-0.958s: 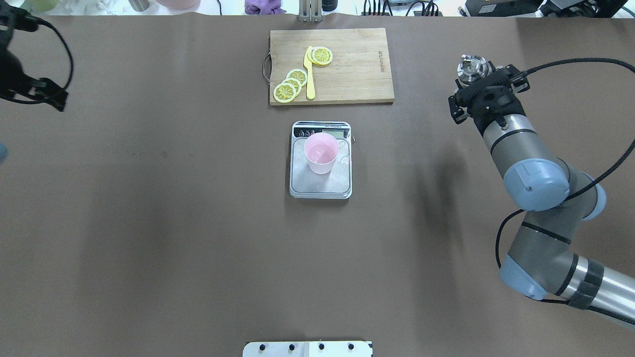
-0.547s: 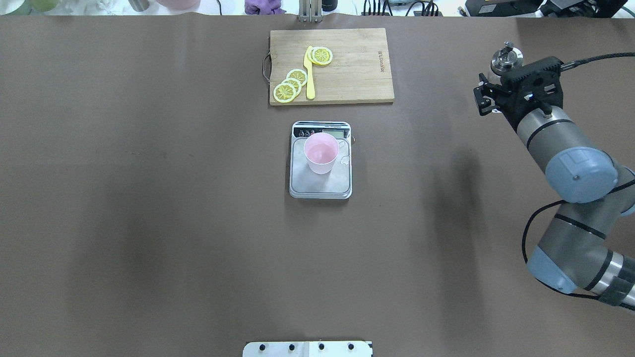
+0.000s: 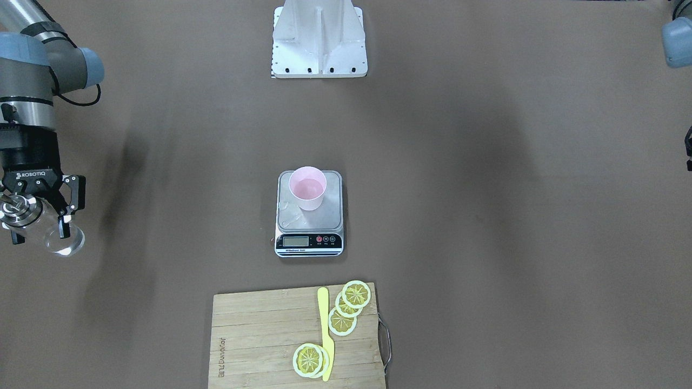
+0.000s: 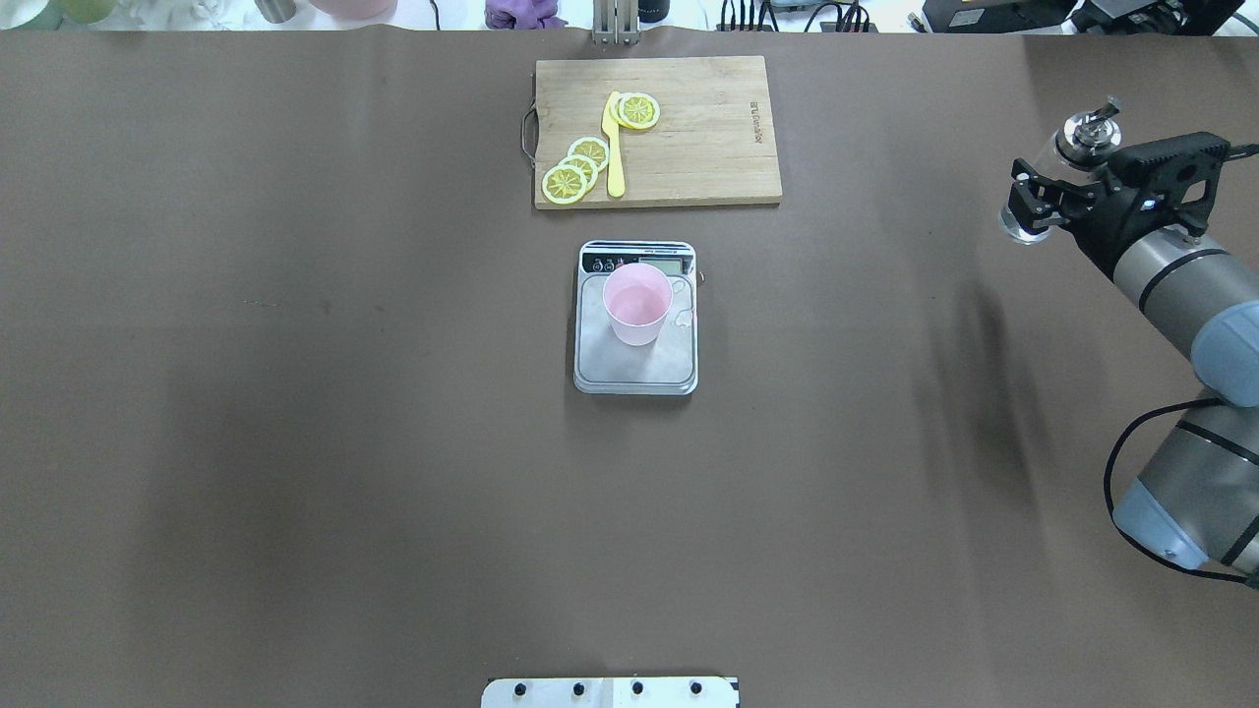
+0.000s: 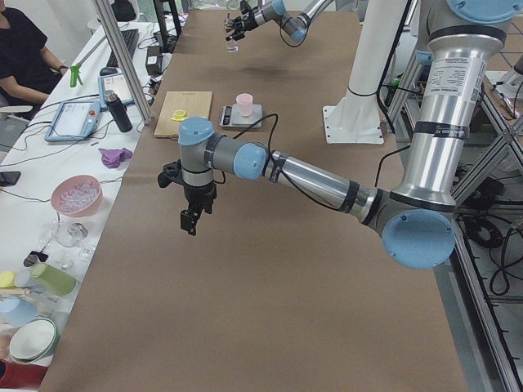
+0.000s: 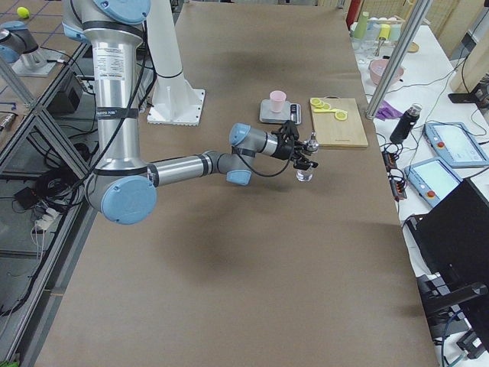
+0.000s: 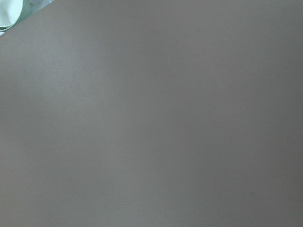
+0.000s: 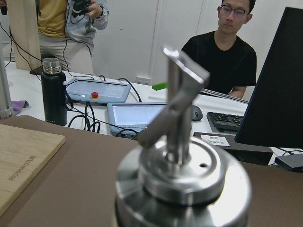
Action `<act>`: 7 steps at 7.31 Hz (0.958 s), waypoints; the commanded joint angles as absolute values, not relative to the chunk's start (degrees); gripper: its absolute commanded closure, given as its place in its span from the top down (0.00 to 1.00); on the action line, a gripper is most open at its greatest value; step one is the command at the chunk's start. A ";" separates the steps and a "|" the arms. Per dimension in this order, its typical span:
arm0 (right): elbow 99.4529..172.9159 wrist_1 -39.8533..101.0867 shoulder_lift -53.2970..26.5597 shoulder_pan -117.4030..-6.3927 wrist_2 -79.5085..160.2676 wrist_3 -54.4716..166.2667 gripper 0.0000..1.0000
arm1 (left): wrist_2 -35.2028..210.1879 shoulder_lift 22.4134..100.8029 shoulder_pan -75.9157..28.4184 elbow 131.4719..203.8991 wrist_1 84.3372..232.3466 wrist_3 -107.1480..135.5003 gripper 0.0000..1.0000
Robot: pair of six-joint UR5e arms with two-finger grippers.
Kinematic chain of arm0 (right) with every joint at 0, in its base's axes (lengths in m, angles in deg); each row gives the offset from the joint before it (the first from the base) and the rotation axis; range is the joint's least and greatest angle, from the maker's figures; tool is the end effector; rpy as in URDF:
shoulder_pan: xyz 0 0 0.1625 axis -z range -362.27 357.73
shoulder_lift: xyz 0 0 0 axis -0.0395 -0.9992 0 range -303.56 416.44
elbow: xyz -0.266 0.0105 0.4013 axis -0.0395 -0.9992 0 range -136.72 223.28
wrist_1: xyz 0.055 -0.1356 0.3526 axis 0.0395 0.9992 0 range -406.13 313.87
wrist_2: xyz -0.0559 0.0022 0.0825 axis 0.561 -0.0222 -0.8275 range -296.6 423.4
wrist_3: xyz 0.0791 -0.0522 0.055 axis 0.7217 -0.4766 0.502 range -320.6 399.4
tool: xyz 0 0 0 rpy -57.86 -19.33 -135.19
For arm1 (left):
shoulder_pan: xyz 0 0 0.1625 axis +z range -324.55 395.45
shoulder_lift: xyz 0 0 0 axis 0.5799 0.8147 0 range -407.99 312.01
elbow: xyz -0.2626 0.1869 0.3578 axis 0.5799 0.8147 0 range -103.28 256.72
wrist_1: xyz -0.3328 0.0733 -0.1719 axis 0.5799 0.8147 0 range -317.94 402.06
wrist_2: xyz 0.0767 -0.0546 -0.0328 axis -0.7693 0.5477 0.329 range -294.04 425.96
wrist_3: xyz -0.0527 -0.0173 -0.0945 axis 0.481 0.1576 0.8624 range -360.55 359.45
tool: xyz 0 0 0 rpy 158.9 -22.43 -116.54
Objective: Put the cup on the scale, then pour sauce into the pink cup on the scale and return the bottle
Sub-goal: 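Carry the sauce bottle back upright to its spot while the left arm withdraws, then lower the sauce bottle onto the table and open the right gripper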
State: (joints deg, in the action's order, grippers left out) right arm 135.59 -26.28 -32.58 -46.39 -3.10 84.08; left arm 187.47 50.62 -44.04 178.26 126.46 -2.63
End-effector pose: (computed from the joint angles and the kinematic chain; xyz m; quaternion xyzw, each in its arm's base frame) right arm -0.2286 -0.4683 0.5565 0.5279 -0.3011 0.1136 0.7860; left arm 0.0216 -0.5328 0.5808 0.1017 0.2776 0.1389 0.9452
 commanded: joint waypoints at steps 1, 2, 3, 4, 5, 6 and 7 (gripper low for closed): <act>131.88 -28.73 -32.59 -46.65 -3.83 85.10 0.10 | 187.51 50.54 -44.09 178.32 126.44 -2.66 0.99; 130.74 -28.73 -32.59 -46.65 -3.92 85.10 0.11 | 187.51 50.54 -44.09 178.23 126.44 -2.66 0.99; 130.03 -28.64 -32.68 -46.65 -5.58 85.19 0.11 | 187.51 50.54 -44.09 178.32 126.44 -2.66 0.99; 129.68 -28.55 -32.86 -47.00 -8.12 86.84 0.11 | 187.43 50.45 -44.09 178.23 126.44 -2.66 0.99; 129.67 -27.51 -32.86 -47.00 -8.66 87.38 0.11 | 187.42 50.36 -44.09 178.32 126.44 -2.66 0.99; 129.50 -27.32 -33.03 -47.00 -8.84 87.38 0.12 | 187.42 50.36 -44.09 178.32 126.44 -2.66 0.99; 129.15 -27.32 -33.12 -47.09 -9.37 87.38 0.12 | 187.42 50.36 -44.09 178.40 126.35 -2.58 0.99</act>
State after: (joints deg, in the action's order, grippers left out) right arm 129.51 -27.52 -32.99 -47.01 -8.71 87.25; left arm 187.43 50.39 -44.09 178.33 126.42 -2.65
